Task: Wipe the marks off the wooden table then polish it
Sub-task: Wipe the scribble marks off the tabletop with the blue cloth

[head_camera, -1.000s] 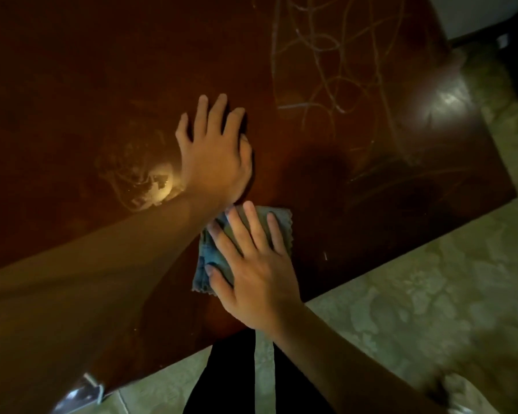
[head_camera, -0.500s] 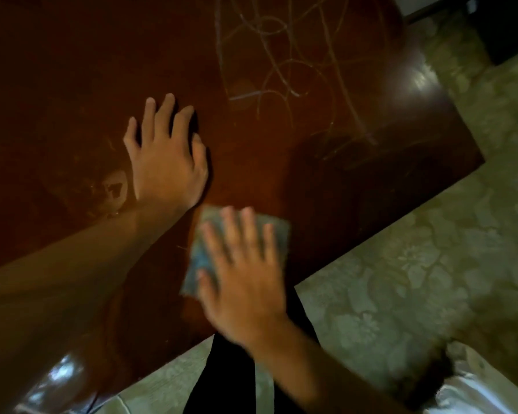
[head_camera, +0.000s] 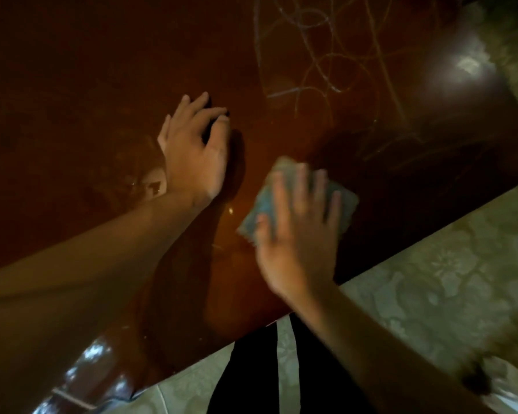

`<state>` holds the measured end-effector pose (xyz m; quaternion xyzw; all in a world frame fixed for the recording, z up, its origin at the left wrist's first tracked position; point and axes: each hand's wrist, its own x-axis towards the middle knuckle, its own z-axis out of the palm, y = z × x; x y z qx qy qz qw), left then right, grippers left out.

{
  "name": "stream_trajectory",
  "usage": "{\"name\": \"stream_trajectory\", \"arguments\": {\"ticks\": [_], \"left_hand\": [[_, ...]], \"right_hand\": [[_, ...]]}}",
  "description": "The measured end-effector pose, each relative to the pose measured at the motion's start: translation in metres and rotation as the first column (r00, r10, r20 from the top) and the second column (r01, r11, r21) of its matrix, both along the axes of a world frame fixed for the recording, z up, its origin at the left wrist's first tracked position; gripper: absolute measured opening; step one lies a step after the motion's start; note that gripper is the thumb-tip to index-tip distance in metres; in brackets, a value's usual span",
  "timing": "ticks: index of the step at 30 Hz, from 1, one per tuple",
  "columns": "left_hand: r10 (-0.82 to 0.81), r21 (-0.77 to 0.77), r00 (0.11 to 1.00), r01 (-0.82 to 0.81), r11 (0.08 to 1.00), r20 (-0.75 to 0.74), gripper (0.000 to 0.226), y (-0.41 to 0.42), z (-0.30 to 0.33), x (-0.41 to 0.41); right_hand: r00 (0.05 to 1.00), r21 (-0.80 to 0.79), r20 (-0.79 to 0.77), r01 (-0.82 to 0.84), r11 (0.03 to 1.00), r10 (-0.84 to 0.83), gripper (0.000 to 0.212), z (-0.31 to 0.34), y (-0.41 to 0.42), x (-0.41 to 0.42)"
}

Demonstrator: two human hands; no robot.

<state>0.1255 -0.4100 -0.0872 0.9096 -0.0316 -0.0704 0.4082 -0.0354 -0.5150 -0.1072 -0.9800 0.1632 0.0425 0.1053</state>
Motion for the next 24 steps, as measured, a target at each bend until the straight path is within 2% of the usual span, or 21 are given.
{"name": "stream_trajectory", "arguments": {"ticks": [3, 4, 6, 9, 12, 15, 19, 21, 24], "left_hand": [[0.019, -0.012, 0.999, -0.019, 1.0, -0.025, 0.038, -0.001, 0.003, 0.001], [0.004, 0.0, 1.0, -0.004, 1.0, -0.02, 0.036, 0.0, 0.003, 0.001], [-0.05, 0.036, 0.999, 0.05, 0.998, -0.011, 0.036, 0.001, 0.003, 0.0], [-0.124, 0.119, 0.992, 0.12, 0.986, 0.03, 0.038, 0.004, -0.001, -0.002], [-0.169, 0.184, 0.981, 0.15, 0.971, 0.091, 0.041, 0.006, -0.007, -0.006], [-0.249, 0.337, 0.951, 0.178, 0.924, 0.183, 0.044, 0.004, -0.014, -0.013], [-0.278, 0.419, 0.931, 0.161, 0.894, 0.236, 0.047, 0.002, -0.02, -0.016], [-0.286, 0.438, 0.925, 0.155, 0.885, 0.249, 0.047, 0.003, -0.02, -0.016], [-0.292, 0.456, 0.923, 0.153, 0.877, 0.252, 0.047, 0.001, -0.018, -0.017]], "right_hand": [[0.922, 0.101, -0.024, -0.383, 0.918, 0.388, 0.07, 0.004, 0.101, -0.026], [0.885, 0.123, -0.03, -0.458, 0.88, 0.465, 0.068, 0.006, 0.122, -0.034], [0.858, 0.123, -0.02, -0.508, 0.852, 0.514, 0.062, 0.009, 0.129, -0.04], [0.871, 0.07, 0.003, -0.491, 0.868, 0.492, 0.065, 0.007, 0.079, -0.036], [0.966, 0.008, 0.002, -0.26, 0.966, 0.26, 0.066, 0.003, -0.012, -0.021], [0.997, -0.063, -0.009, -0.072, 0.995, 0.072, 0.066, 0.003, -0.085, -0.014], [0.994, -0.086, 0.041, 0.102, 0.991, -0.099, 0.066, -0.002, -0.063, -0.007], [0.999, -0.04, 0.043, 0.015, 0.999, -0.013, 0.066, -0.003, -0.027, -0.01], [0.958, 0.01, 0.066, -0.28, 0.96, 0.279, 0.064, -0.004, -0.006, -0.03]]}}
